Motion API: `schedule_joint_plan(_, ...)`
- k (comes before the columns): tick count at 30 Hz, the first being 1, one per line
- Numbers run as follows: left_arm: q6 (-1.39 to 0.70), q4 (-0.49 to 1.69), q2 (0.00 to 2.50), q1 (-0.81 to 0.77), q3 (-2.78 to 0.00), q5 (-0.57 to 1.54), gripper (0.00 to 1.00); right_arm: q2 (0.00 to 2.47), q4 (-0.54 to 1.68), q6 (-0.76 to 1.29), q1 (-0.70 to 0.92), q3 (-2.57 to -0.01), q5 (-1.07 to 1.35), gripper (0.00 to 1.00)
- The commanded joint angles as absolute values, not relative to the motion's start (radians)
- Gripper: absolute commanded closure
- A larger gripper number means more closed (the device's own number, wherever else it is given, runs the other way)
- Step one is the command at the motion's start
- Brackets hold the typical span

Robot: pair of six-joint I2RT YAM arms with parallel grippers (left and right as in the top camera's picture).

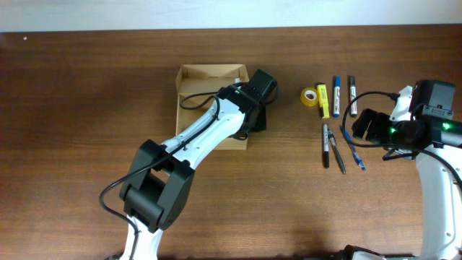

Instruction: Pack container

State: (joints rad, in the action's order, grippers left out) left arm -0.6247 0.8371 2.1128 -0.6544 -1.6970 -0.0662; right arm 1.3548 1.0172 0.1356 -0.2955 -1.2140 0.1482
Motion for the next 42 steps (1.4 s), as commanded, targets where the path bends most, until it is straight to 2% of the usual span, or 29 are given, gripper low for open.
schedule_joint_plan(1, -0.585, 0.895, 2.122, -0.654, -1.804, -0.052, 0.3, 1.351, 1.013, 0.144, -0.302, -1.234, 0.158, 0.01)
schedule_joint_plan(8, -0.522, 1.066, 2.122, -0.652, -2.011, -0.111, 0.29, 1.351, 1.013, 0.144, -0.302, -1.234, 0.157, 0.01)
schedule_joint_plan(14, -0.44, 1.275, 2.122, -0.62, -2.259, -0.298, 0.13, 1.351, 0.971, 0.167, -0.271, -1.241, 0.163, 0.0)
schedule_joint_plan(15, -0.433, 1.301, 2.122, -0.606, -2.289, -0.316, 0.13, 1.351, 0.963, 0.167, -0.253, -1.247, 0.166, 0.04)
schedule_joint_plan(17, -0.431, 1.348, 2.122, -0.564, -2.341, -0.338, 0.07, 1.354, 0.943, 0.166, -0.201, -1.267, 0.165, 0.09)
schedule_joint_plan(20, -0.416, 1.383, 2.122, -0.482, -2.385, -0.337, 0.04, 1.39, 0.925, 0.166, -0.096, -1.335, 0.154, 0.13)
schedule_joint_plan(26, -0.394, 1.397, 2.122, -0.296, -2.393, -0.337, 0.0, 1.632, 1.005, 0.149, 0.098, -1.624, 0.006, 0.13)
schedule_joint_plan(34, -0.395, 1.4, 2.122, -0.107, -2.393, -0.337, 0.0, 2.087, 1.246, 0.136, 0.116, -2.078, 0.007, 0.13)
schedule_joint_plan(42, -0.395, 1.4, 2.122, -0.018, -2.393, -0.337, 0.0, 2.271, 1.266, 0.109, 0.123, -2.15, 0.011, 0.13)
